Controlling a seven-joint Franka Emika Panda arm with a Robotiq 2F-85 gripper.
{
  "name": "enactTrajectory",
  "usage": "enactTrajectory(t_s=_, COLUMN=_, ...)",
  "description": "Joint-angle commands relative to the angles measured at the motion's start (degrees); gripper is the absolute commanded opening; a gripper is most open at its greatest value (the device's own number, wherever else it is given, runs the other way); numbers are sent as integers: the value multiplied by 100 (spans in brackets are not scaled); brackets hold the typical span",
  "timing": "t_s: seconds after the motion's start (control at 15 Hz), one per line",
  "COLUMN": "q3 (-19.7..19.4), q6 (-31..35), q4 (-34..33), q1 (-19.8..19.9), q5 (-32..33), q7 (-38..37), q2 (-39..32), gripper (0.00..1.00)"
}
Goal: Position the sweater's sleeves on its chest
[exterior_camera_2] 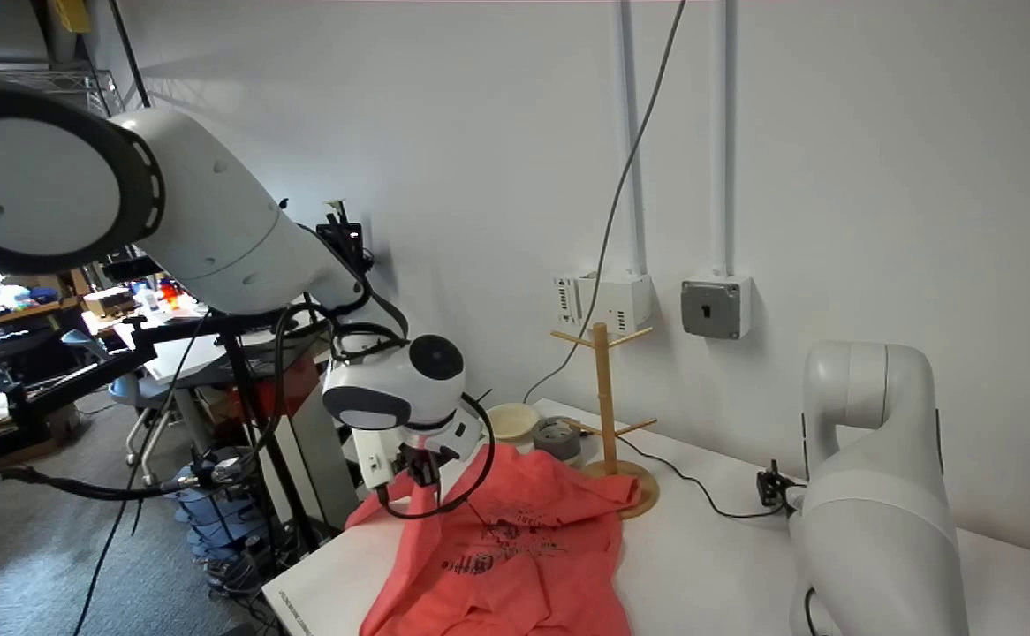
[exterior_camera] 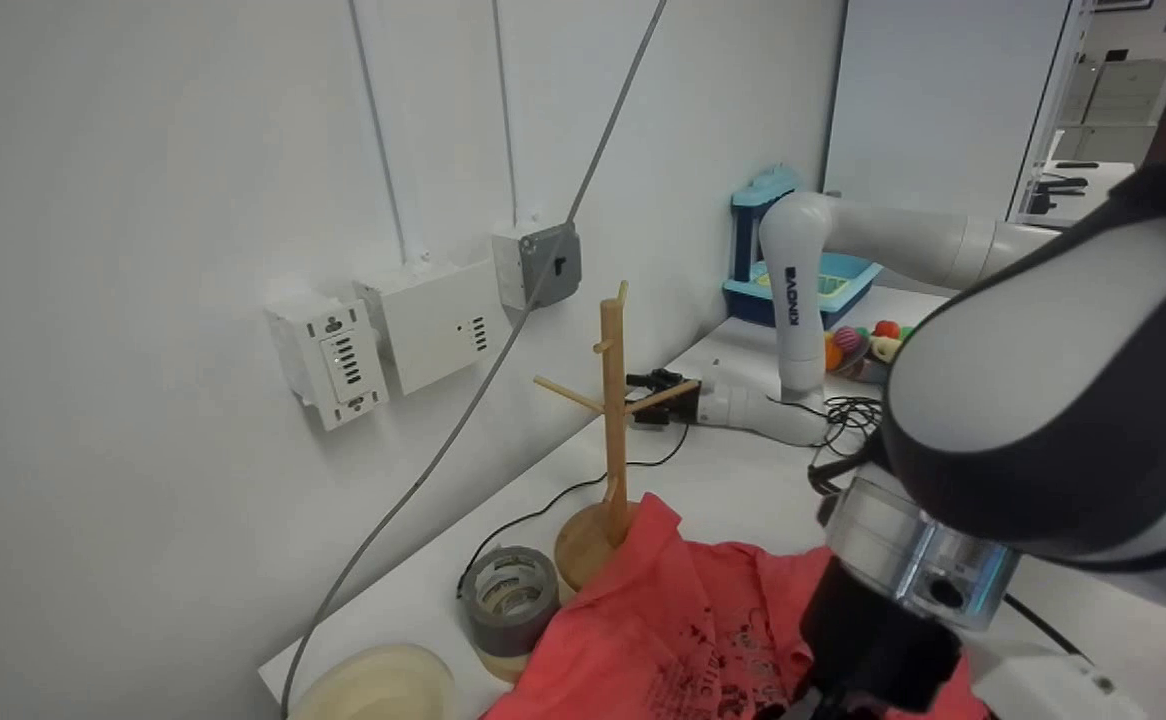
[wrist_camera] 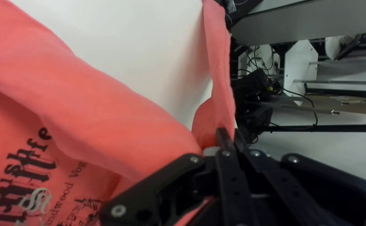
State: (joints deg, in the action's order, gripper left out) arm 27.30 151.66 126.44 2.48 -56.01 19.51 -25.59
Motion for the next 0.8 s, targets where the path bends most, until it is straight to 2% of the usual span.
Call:
enactTrajectory(t_s=0.0, q3=-403, q6=-246, q4=198, q1=-206, q5=-385, q7=146, q2=327, gripper=21)
enactTrajectory(t_s=0.07, q3=-525, q6=-197, q4=217, q1=-296, q5=-338, q7=81, q2=331, gripper=7)
enactTrajectory(t_s=0.13, q3=-650, q6=-113, q4=252, q1=-395, q5=-225, q7=-8, q2=337, gripper=35)
enactTrajectory(t_s=0.33, q3=-961, q6=375, q4=393, q1=-723, q5=44, q7=-125, q2=332, gripper=57)
enactTrajectory(t_s=0.67, q3=-854, q6=22, q4=463, q1=-860, q5=-55, q7=-2, q2=317, gripper=95)
enactTrajectory(t_s=0.73, q3=-816, q6=-44, q4=467, q1=-904, q5=-65, q7=31, q2=319, gripper=99)
